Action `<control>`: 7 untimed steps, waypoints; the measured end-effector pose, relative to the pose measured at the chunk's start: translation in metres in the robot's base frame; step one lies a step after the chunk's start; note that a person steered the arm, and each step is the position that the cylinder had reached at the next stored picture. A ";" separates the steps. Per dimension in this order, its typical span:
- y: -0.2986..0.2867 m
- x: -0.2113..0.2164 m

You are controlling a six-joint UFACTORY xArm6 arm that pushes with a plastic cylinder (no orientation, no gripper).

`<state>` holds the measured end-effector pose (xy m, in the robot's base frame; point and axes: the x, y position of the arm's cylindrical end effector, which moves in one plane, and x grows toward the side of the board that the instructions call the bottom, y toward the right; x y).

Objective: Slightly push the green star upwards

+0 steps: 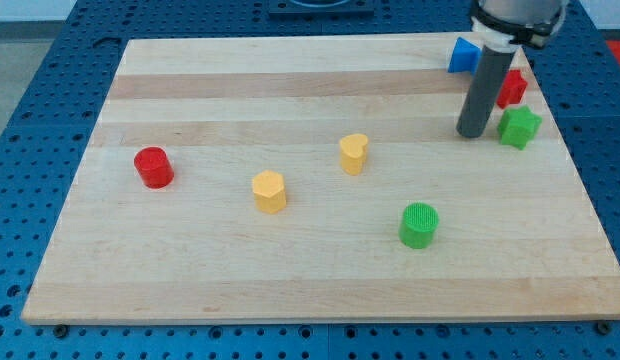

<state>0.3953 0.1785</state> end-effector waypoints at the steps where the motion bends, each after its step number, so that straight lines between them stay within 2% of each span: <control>1: 0.000 0.038; 2: 0.003 0.082; 3: 0.028 0.076; 4: 0.041 0.045; 5: 0.050 0.040; 7: 0.106 0.063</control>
<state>0.4587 0.2841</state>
